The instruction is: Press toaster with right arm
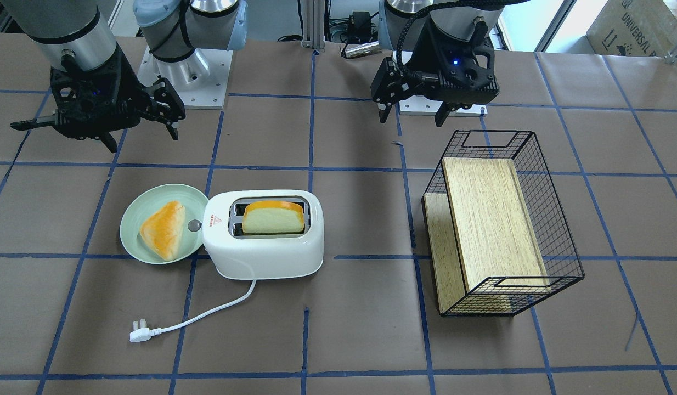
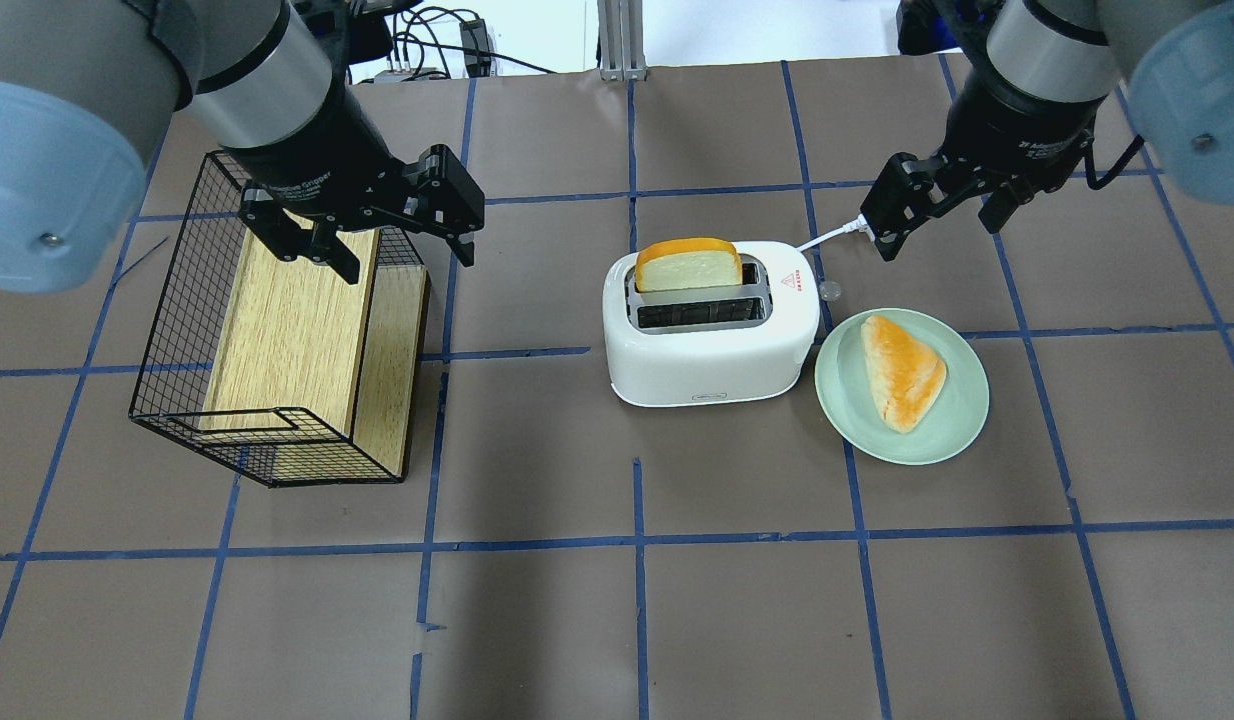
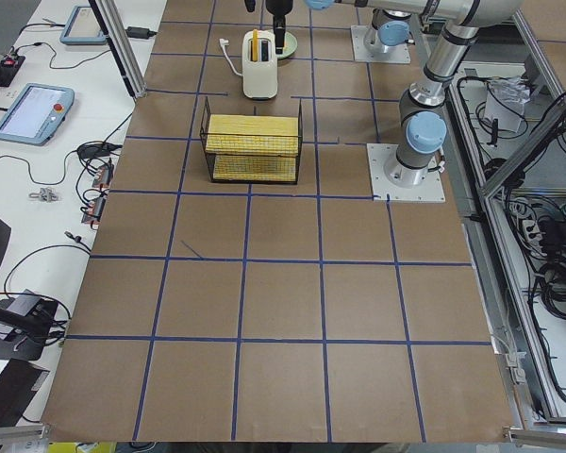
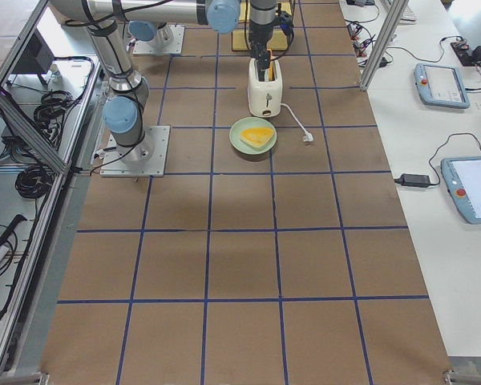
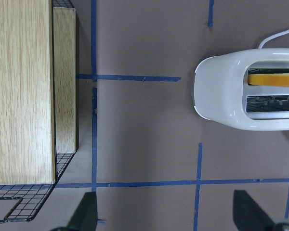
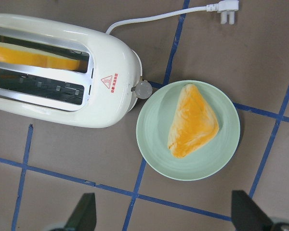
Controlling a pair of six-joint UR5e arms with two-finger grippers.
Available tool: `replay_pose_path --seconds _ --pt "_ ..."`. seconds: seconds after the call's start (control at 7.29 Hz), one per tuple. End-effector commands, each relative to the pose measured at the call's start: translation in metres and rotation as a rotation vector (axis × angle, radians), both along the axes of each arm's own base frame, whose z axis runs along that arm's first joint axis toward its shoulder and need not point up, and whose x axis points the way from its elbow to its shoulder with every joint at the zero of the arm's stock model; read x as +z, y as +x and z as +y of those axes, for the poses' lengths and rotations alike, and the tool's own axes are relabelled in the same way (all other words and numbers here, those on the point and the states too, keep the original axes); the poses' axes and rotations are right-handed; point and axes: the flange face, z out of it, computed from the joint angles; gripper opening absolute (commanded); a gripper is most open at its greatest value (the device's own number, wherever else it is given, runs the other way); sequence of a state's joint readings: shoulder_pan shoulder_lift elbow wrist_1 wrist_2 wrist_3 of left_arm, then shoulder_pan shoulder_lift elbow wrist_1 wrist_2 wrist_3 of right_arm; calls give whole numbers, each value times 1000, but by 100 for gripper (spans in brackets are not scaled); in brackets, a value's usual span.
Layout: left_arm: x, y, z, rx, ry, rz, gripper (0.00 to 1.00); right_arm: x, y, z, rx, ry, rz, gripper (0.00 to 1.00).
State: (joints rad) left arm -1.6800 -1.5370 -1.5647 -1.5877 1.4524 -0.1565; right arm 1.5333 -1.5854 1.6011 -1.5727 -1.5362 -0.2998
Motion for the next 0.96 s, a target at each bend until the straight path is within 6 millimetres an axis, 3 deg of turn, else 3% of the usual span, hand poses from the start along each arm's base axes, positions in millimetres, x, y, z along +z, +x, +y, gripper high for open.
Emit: replay_pose_path --seconds 0.0,0.69,0.82 --pt "0 -1 0 -1 0 1 100 -3 4 6 3 12 -1 100" --pt "0 0 0 0 0 0 100 -8 2 -1 9 12 -6 100" --pt "0 0 0 0 0 0 100 -11 -2 -11 109 -28 5 100"
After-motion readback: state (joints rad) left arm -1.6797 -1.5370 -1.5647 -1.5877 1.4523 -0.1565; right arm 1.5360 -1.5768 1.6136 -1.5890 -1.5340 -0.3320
